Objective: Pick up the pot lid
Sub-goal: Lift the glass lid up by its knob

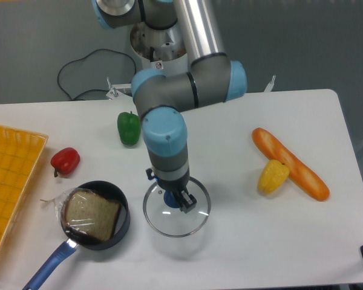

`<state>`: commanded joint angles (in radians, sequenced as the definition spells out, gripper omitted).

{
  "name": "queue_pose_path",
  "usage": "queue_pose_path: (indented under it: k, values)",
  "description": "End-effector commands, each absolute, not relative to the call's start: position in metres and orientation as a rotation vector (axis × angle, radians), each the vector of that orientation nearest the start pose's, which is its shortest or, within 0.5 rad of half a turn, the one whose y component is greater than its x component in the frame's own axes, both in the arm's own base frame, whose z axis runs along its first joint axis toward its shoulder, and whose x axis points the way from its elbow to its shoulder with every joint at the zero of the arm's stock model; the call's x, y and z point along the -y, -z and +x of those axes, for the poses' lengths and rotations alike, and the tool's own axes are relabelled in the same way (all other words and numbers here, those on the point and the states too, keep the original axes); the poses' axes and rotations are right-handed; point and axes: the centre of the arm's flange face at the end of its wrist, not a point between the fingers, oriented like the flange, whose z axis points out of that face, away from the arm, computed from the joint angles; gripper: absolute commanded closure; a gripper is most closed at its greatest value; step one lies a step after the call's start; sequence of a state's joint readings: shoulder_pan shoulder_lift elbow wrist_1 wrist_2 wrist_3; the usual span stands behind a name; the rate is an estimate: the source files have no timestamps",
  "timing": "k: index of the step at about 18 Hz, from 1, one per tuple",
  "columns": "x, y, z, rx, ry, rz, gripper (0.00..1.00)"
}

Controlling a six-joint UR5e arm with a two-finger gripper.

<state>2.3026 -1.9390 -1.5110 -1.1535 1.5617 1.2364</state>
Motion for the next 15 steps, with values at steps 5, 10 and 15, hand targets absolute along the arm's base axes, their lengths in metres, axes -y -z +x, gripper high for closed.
queue_pose_path:
  k: [5,10,15]
  values:
    - [-0.570,-0.376,-0.302,-0.801,-0.140,-2.907,0.52]
    - [-0.567,-0.372,-0.299,-0.791,-0.095,-2.898,0.52]
    - [-0.567,-0.370,-0.298,-0.784,-0.087,-2.901,0.52]
